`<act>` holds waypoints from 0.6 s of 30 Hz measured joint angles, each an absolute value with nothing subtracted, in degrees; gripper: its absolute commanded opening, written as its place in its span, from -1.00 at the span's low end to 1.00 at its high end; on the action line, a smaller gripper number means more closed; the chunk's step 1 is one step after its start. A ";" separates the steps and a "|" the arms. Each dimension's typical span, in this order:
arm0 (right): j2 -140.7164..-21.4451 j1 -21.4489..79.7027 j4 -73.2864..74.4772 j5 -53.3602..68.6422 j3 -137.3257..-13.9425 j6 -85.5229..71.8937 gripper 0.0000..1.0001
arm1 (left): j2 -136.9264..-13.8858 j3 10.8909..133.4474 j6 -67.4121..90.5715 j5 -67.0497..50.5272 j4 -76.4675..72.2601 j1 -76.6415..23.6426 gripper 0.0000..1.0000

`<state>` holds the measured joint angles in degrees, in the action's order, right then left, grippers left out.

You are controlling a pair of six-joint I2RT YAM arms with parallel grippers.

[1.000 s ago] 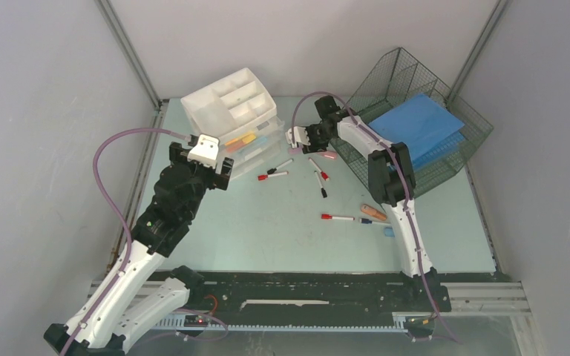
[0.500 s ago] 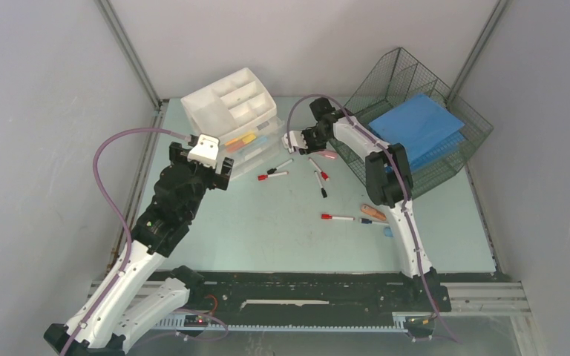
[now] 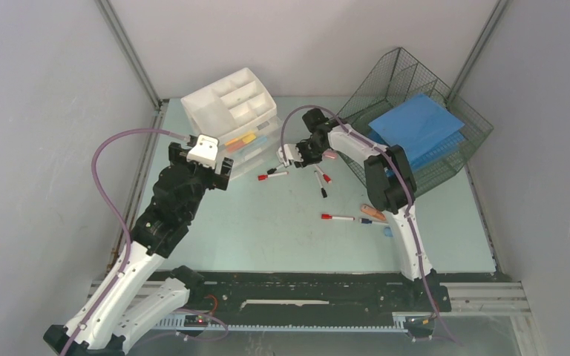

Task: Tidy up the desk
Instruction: Pick up the stationery from the center of the board.

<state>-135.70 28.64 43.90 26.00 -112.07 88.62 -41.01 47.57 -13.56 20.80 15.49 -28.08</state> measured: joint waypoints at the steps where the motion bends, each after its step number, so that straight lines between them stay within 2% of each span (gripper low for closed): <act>1: -135.55 28.75 43.86 26.17 -111.94 88.03 -0.26 | -40.95 47.57 -13.54 20.80 15.49 -28.08 1.00; 11: -135.50 26.85 41.50 28.64 -111.92 81.67 -0.01 | -40.69 47.57 -13.54 20.80 15.49 -28.08 1.00; 18: -135.72 24.82 40.25 28.36 -113.47 80.58 0.01 | -40.71 47.57 -13.56 20.80 15.49 -28.08 1.00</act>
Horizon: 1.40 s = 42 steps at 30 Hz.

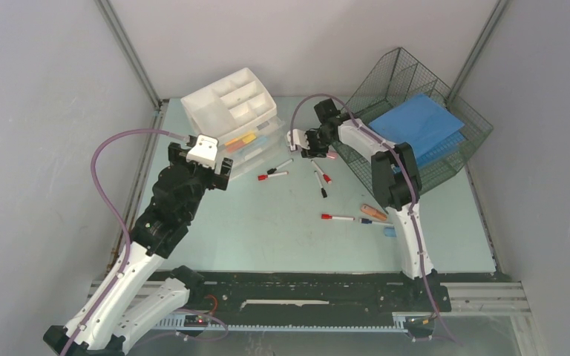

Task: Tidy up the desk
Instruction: Pick up the stationery from the center of the board.

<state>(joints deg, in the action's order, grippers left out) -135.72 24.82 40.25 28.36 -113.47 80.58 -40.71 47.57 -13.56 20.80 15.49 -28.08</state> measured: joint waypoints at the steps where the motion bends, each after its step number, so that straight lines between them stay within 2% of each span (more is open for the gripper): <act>1: -135.83 24.69 40.03 28.34 -113.80 80.55 0.02 | -40.71 47.57 -13.56 20.80 15.49 -28.08 1.00; 11: -140.33 24.45 38.70 28.49 -120.03 77.87 0.03 | -40.88 47.55 -13.56 20.80 15.46 -28.08 1.00; 28: -143.13 24.58 43.05 29.04 -124.57 78.22 -0.37 | -41.21 46.28 -13.61 20.80 15.07 -28.08 1.00; 36: -139.06 26.41 41.80 28.91 -117.54 80.71 -0.33 | -41.19 46.28 -13.61 20.80 15.07 -28.08 1.00; 42: -138.78 28.75 44.86 28.77 -118.08 79.72 -0.27 | -40.97 46.28 -13.61 20.82 15.07 -28.05 1.00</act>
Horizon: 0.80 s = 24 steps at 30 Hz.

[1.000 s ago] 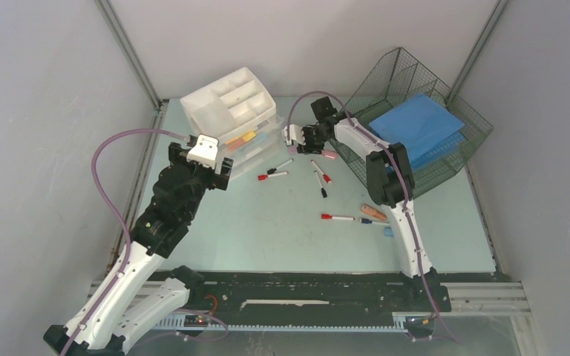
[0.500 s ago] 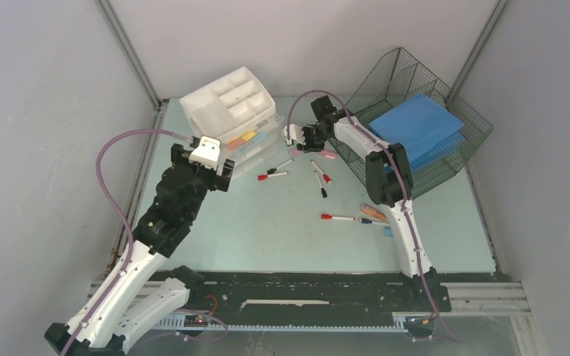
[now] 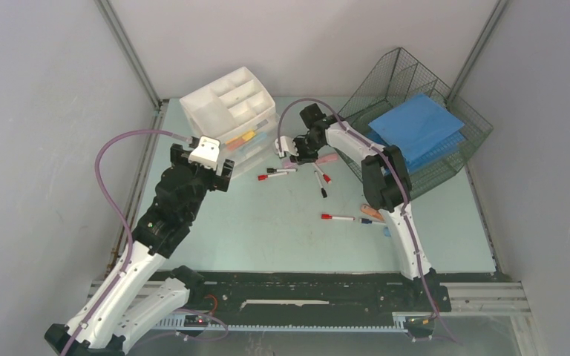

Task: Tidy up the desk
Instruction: Pick up the stationery from the center of the board.

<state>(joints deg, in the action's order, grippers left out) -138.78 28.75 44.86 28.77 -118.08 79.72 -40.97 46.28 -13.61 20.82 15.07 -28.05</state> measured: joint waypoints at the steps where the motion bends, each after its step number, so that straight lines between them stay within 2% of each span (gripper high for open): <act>1: -138.93 29.02 46.02 28.80 -118.67 79.33 -0.23 | -40.93 46.28 -13.61 20.82 15.07 -28.05 1.00; 5: -139.55 29.43 49.36 28.82 -119.61 77.73 -0.10 | -40.80 46.28 -13.61 20.82 15.07 -28.03 1.00; 9: -139.85 29.52 50.39 27.97 -120.46 75.94 -0.12 | -40.80 46.28 -13.61 20.80 15.05 -28.03 1.00; 17: -140.38 29.85 52.03 26.61 -121.60 74.65 -0.59 | -40.82 46.28 -13.61 20.82 15.05 -28.03 1.00; 24: -138.21 30.00 49.32 26.98 -117.75 75.22 -0.80 | -40.82 46.28 -13.61 20.82 15.05 -28.03 1.00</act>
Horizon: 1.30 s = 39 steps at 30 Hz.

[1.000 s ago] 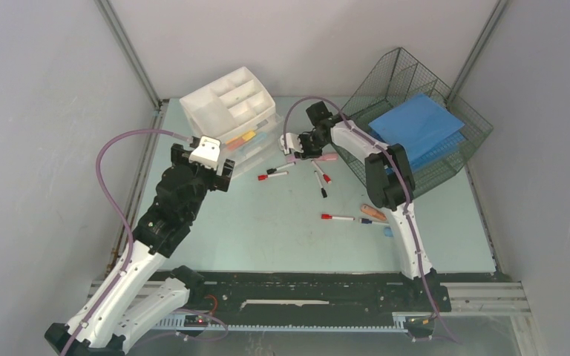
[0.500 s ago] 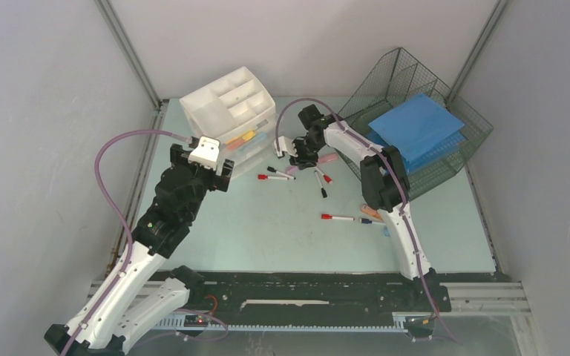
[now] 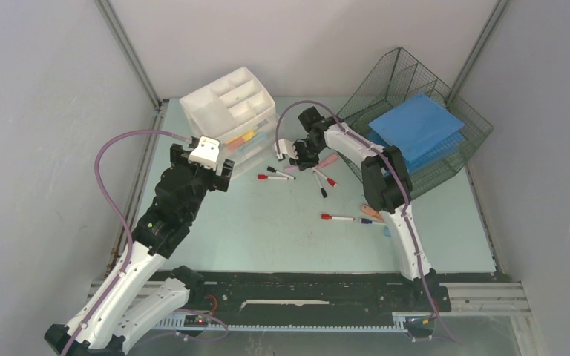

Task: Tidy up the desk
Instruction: Pick up the stationery from the center of the board, then place the stationery in the drawer.

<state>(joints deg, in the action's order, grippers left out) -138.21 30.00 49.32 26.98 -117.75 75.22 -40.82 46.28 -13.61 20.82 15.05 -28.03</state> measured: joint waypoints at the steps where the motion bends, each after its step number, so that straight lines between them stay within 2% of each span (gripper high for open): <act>1: -137.58 30.02 48.88 27.09 -116.73 75.20 -0.84 | -40.82 46.28 -13.61 20.82 15.05 -28.03 1.00; 6: -134.08 30.24 47.92 28.14 -111.22 74.02 -1.00 | -40.71 46.28 -13.61 20.82 15.05 -28.03 1.00; 15: -125.71 30.72 46.78 30.09 -103.66 71.59 -1.00 | -39.70 46.26 -13.61 20.86 14.41 -28.01 1.00; 24: -117.78 33.10 47.03 29.91 -102.69 70.67 -1.00 | -37.80 45.21 -13.65 22.63 13.43 -27.97 1.00; 39: -115.74 41.32 48.90 20.14 -118.67 72.79 -1.00 | -30.00 41.28 -14.83 30.17 7.09 -27.97 1.00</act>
<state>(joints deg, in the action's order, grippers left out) -115.74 41.32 48.90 20.14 -118.67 72.79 -30.00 41.28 -14.83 30.17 7.09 -27.97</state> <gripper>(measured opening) 0.246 0.996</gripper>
